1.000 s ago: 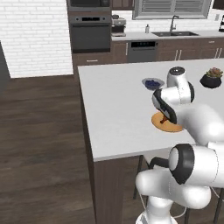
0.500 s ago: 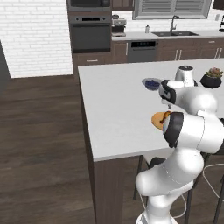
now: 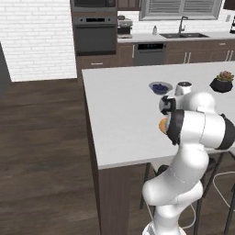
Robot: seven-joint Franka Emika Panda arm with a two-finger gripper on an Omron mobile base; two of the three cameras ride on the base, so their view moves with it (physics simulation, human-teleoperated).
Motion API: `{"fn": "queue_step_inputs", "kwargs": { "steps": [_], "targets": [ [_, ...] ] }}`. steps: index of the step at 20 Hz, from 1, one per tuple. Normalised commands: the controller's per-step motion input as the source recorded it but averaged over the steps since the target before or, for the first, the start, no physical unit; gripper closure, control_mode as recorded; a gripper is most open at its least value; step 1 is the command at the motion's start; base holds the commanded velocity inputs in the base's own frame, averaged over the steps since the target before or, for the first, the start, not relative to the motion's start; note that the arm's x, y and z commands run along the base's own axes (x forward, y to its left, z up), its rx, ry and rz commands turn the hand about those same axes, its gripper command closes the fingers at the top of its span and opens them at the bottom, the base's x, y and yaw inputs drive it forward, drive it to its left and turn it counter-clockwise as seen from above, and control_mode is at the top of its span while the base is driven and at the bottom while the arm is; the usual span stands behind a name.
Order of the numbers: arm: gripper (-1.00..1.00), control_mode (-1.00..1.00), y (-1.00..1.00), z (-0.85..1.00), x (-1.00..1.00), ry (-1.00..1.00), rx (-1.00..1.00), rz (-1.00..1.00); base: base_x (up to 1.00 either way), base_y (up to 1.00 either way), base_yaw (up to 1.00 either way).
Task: Pick the chicken drumstick and carrot from their plates and place them in the bowl. Then put the bowl in the fridge.
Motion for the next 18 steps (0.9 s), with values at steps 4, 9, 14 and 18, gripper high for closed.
{"fn": "queue_step_inputs", "kwargs": {
  "steps": [4, 9, 14, 18],
  "targets": [
    [-1.00, -1.00, -0.24, -0.09, 0.54, -0.01, 0.00, -0.12, 0.00, 0.00, 0.00],
    [-1.00, -1.00, -0.23, 0.00, 0.39, 0.00, 0.00, -0.03, 0.00, 0.00, 0.00],
    [-1.00, -1.00, -0.31, -0.06, 0.21, 0.00, 0.00, 0.00, 0.00, 0.00, 0.00],
    [-1.00, -1.00, -0.15, -0.25, 0.21, 0.00, 0.00, 0.00, 0.00, 0.00, 0.00]
  ]
}}
